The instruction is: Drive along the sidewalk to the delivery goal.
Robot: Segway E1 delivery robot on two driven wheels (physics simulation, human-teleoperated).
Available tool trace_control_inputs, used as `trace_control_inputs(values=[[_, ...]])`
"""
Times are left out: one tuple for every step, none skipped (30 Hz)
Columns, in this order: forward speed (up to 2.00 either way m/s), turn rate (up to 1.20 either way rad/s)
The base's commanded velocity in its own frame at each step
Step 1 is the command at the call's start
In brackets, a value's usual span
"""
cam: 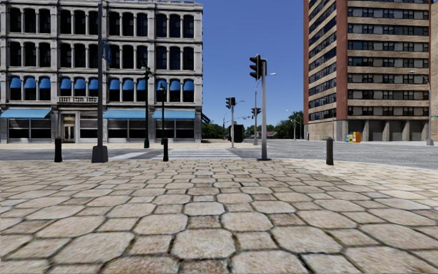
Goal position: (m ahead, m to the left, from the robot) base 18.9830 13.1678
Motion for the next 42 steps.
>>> trace_control_inputs(values=[[2.0, 0.0], [2.0, 0.0], [2.0, 0.0], [2.0, 0.0], [2.0, 0.0], [2.0, 0.0], [2.0, 0.0], [2.0, 0.0], [2.0, 0.0], [2.0, 0.0], [2.0, 0.0], [2.0, 0.0], [2.0, 0.0], [2.0, 0.0], [2.0, 0.0], [2.0, 0.0], [2.0, 0.0], [2.0, 0.0], [2.0, 0.0], [2.0, 0.0], [2.0, 0.0], [2.0, 0.0], [2.0, 0.0], [2.0, 0.0], [2.0, 0.0], [2.0, 0.0], [2.0, 0.0], [2.0, 0.0], [2.0, 0.0], [2.0, 0.0], [2.0, 0.0], [2.0, 0.0], [2.0, 0.0], [2.0, 0.0], [2.0, 0.0], [2.0, 0.0], [2.0, 0.0], [2.0, 0.0], [2.0, 0.0], [2.0, 0.0], [2.0, 0.0], [2.0, 0.0]])
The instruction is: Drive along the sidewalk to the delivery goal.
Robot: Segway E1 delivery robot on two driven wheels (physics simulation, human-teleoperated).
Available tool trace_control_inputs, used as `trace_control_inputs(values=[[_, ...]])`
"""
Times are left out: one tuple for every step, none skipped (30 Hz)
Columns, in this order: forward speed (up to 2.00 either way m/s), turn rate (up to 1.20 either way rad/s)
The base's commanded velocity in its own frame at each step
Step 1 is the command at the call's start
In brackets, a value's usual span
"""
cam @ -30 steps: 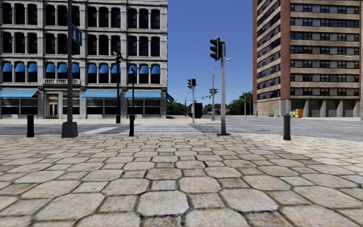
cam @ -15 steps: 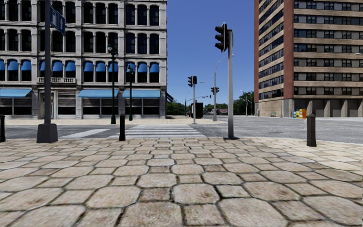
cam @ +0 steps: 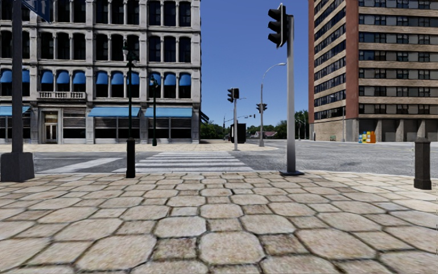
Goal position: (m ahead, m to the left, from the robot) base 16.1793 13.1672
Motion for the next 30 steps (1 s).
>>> trace_control_inputs(values=[[2.0, 0.0], [2.0, 0.0], [2.0, 0.0], [2.0, 0.0], [2.0, 0.0], [2.0, 0.0], [2.0, 0.0], [2.0, 0.0], [2.0, 0.0], [2.0, 0.0], [2.0, 0.0], [2.0, 0.0], [2.0, 0.0], [2.0, 0.0], [2.0, 0.0], [2.0, 0.0], [2.0, 0.0], [2.0, 0.0], [2.0, 0.0], [2.0, 0.0], [2.0, 0.0], [2.0, 0.0], [2.0, 0.0], [2.0, 0.0], [2.0, 0.0], [2.0, 0.0], [2.0, 0.0], [2.0, 0.0], [2.0, 0.0], [2.0, 0.0]])
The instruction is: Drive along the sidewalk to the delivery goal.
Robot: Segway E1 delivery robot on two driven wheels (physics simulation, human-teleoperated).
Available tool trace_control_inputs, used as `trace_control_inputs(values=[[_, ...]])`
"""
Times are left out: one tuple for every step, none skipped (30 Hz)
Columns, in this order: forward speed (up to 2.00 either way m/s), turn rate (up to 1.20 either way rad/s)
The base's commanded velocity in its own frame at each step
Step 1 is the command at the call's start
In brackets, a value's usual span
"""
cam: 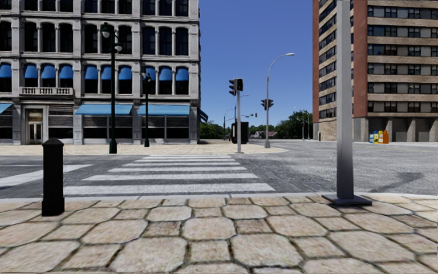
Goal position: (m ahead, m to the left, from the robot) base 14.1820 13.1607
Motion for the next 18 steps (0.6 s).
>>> trace_control_inputs(values=[[2.0, 0.0], [2.0, 0.0], [2.0, 0.0], [2.0, 0.0], [2.0, 0.0], [2.0, 0.0], [2.0, 0.07], [2.0, 0.19], [2.0, 0.26], [2.0, 0.3], [2.0, 0.3], [2.0, 0.32], [2.0, 0.4], [2.0, 0.45], [2.0, 0.49], [2.0, 0.49], [2.0, 0.5], [2.0, 0.51]])
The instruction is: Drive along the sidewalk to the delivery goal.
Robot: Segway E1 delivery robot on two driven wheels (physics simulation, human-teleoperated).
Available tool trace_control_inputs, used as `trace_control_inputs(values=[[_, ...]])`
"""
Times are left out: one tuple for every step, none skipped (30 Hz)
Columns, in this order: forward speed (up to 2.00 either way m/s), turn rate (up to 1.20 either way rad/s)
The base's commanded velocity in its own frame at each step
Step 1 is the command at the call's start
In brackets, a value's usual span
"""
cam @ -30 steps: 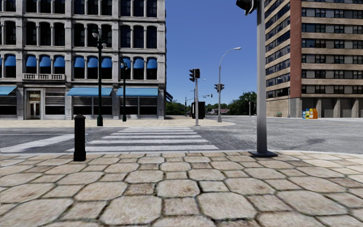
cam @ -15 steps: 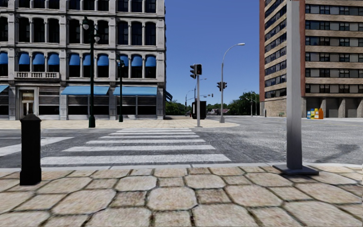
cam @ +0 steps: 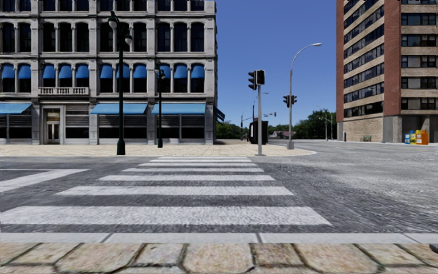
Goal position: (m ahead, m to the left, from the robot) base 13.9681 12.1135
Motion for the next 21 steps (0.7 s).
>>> trace_control_inputs(values=[[2.0, 0.51], [2.0, 0.51], [2.0, 0.51], [2.0, 0.51], [2.0, 0.51], [2.0, 0.51], [2.0, 0.51], [2.0, 0.5], [2.0, 0.0], [2.0, 0.0], [2.0, 0.0], [2.0, 0.0], [2.0, 0.0], [2.0, 0.0], [2.0, 0.0], [2.0, 0.0], [2.0, 0.0], [2.0, 0.0], [2.0, 0.0], [2.0, 0.0], [2.0, 0.0]])
